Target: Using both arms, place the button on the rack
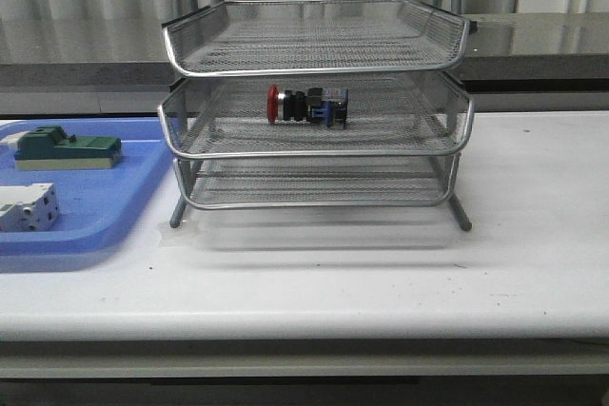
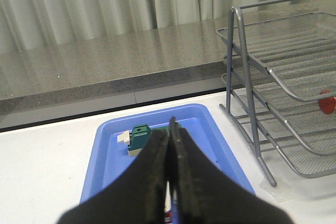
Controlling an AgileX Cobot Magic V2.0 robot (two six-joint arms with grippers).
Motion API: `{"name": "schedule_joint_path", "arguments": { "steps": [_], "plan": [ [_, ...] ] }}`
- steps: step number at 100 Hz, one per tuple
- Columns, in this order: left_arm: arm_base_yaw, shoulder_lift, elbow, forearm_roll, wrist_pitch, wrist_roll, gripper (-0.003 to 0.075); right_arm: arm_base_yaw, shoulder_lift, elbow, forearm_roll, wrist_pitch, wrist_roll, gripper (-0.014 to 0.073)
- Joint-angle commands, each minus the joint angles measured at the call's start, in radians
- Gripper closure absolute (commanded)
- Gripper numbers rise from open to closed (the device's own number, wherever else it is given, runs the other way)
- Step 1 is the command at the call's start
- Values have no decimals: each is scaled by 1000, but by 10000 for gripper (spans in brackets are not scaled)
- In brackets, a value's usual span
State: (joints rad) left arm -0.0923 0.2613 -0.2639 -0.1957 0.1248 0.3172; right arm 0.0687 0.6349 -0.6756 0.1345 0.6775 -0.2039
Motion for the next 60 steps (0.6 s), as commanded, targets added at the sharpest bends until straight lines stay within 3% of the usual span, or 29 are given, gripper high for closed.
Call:
{"name": "schedule_joint_path", "arguments": {
  "steps": [1, 30, 60],
  "plan": [
    [3, 9, -29, -12, -85, -13, 740, -9, -83, 29, -2, -54, 16, 654],
    [3, 9, -29, -12, -85, -13, 740, -11, -305, 121, -1, -8, 28, 654],
    [3, 9, -29, -12, -85, -13, 740, -11, -317, 121, -1, 23, 28, 654]
  ]
}}
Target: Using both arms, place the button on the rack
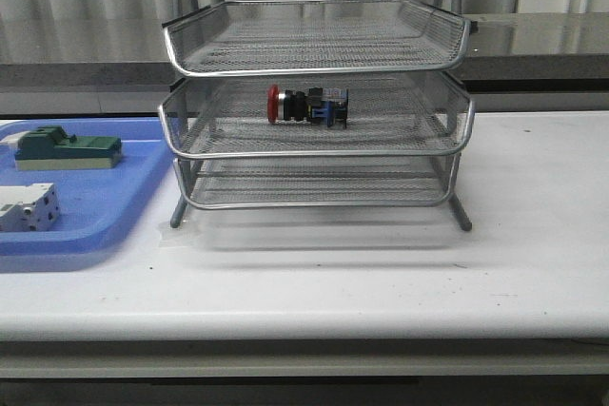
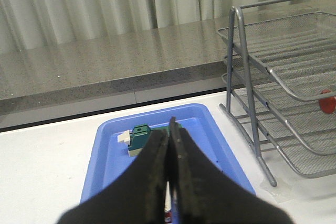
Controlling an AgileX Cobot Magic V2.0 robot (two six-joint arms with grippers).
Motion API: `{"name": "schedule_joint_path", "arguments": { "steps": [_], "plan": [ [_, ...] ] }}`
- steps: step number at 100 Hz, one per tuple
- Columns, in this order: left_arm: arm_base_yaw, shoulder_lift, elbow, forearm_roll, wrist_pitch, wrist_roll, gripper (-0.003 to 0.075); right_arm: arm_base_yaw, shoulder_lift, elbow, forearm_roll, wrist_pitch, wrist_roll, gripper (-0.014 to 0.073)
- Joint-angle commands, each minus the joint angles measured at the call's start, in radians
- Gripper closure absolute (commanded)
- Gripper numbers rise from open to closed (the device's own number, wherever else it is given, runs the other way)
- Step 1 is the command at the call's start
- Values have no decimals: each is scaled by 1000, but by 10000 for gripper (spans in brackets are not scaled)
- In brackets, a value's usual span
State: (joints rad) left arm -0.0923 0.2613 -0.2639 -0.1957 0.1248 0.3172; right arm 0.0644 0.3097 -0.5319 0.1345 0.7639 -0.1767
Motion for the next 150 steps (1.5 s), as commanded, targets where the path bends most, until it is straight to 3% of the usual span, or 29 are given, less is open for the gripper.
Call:
{"name": "schedule_joint_path", "arguments": {
  "steps": [1, 52, 96, 114, 150],
  "plan": [
    [3, 9, -29, -12, -85, -13, 740, -7, 8, -23, -1, -64, 1, 654],
    [3, 9, -29, -12, -85, -13, 740, -7, 4, -8, -4, -127, 1, 654],
    [3, 9, -29, -12, -85, -13, 740, -7, -244, 342, -41, -529, 44, 654],
    [3, 9, -29, -12, -85, -13, 740, -7, -343, 460, -115, -581, 177, 654],
    [3, 9, -29, -12, -85, -13, 740, -7, -341, 545, -111, -675, 195, 654]
  ]
}}
